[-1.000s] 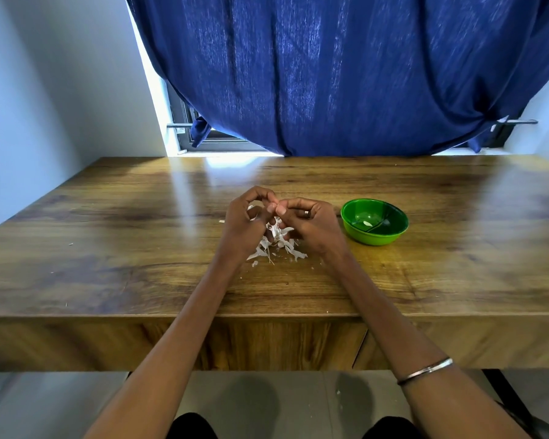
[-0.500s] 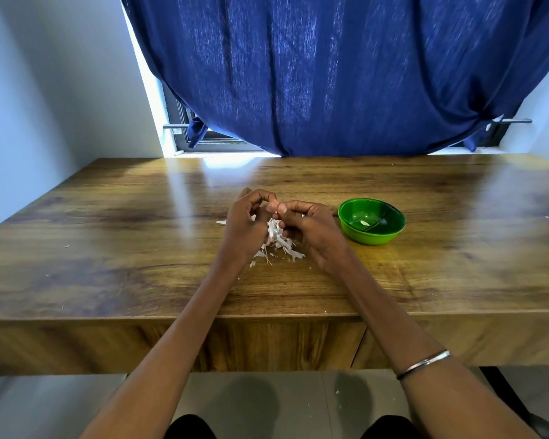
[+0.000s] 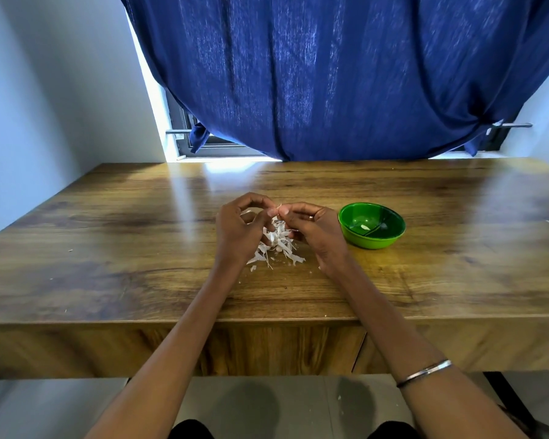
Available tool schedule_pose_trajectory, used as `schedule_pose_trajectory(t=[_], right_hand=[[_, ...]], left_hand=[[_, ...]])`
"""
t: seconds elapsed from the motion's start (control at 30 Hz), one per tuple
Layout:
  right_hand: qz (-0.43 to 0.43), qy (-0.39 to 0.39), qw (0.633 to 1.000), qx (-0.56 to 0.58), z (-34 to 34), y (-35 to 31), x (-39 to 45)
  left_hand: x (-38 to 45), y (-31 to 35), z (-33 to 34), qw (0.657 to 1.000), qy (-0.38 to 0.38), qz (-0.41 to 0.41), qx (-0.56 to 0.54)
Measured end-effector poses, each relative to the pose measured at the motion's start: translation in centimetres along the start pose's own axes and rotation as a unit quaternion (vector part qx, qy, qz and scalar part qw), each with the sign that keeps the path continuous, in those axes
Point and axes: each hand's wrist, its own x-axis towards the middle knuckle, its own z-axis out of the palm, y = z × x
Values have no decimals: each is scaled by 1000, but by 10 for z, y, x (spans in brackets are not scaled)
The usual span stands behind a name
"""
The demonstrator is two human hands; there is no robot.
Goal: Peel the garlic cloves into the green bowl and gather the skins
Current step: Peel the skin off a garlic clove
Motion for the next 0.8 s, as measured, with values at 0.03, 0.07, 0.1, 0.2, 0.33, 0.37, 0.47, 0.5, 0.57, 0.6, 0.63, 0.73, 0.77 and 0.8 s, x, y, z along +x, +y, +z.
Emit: schedule_pose_trajectory(t=[0.03,0.07,0.1,0.2,0.33,0.37,0.47,0.5,0.57,0.6,0.63,0.73,0.77,0.8], right_hand=[[-8,2,1000,-16,0,0,0],[-19,6,999,-33,0,0,0],[-30,9,998,-46,0,0,0],[-41,15,997,-62,0,2,1],[-21,11,998,-61,1,4,2],[-14,8,999,-52,1,4,3],[10,-8,1000,-1,3,4,4],[16,-16,1000,20,3,3,4],[25,-35,997,68,5,3,4],[27,-44,995,88,5,2,4],[27,-51,993,105,5,2,4],[25,-62,988,140,6,2,4],[26,-62,986,149,6,1,4],[27,-60,985,159,6,0,3]], left_hand=[[0,0,0,1000,-6,-8,-3],[0,0,0,1000,-15,-18,-7],[0,0,1,999,-24,-25,-8],[1,-2,2,999,-44,-17,10],[0,-4,3,998,-59,-4,36],[0,-5,3,997,-60,-2,40],[0,-5,3,997,-59,14,42],[0,-4,4,997,-58,18,43],[-2,-1,6,997,-52,29,48],[-2,0,7,997,-50,33,49],[-3,0,8,997,-47,34,46],[-3,-1,8,998,-37,25,35],[-2,-1,8,999,-35,23,32],[-2,-1,7,999,-33,22,29]])
